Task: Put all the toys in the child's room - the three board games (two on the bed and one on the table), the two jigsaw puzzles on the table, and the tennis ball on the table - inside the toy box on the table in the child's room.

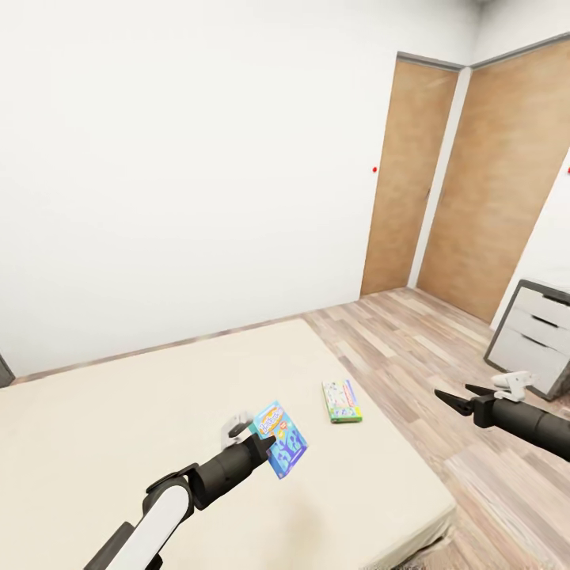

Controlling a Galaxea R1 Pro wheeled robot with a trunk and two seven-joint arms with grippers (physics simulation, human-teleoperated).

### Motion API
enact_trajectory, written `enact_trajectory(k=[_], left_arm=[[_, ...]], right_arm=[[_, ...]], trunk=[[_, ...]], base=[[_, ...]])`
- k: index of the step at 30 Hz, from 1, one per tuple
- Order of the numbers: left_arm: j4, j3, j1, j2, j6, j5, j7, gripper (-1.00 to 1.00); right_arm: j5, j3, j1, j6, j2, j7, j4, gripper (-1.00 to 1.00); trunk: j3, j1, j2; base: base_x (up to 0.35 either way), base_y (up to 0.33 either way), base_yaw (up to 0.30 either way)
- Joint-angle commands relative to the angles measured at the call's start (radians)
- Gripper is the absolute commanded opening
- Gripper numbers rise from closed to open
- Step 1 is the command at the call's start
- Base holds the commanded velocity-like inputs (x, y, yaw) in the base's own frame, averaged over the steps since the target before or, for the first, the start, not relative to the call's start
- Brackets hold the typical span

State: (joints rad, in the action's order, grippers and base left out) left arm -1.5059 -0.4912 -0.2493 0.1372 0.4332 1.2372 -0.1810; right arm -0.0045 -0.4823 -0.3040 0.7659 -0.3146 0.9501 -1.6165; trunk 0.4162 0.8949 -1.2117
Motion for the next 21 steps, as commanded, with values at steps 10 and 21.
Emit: enact_trajectory(k=[10,21], left_arm=[[-0.002,-0.001,-0.001,0.001,0.0,0.012,-0.009,-1.0],[-0.002,-0.002,0.004,0.003,-0.012,0.008,-0.009,-1.0]], right_arm=[[0.0,-0.001,-0.001,0.007,0.0,0.004,0.0,1.0],[0.0,-0.002,-0.001,0.007,0.0,0.004,0.0,1.0]], trunk=[[-0.03,-0.038,0.069],[-0.043,-0.054,0.097]], base=[[0.0,0.0,-0.294],[0.0,0.0,-0.203]])
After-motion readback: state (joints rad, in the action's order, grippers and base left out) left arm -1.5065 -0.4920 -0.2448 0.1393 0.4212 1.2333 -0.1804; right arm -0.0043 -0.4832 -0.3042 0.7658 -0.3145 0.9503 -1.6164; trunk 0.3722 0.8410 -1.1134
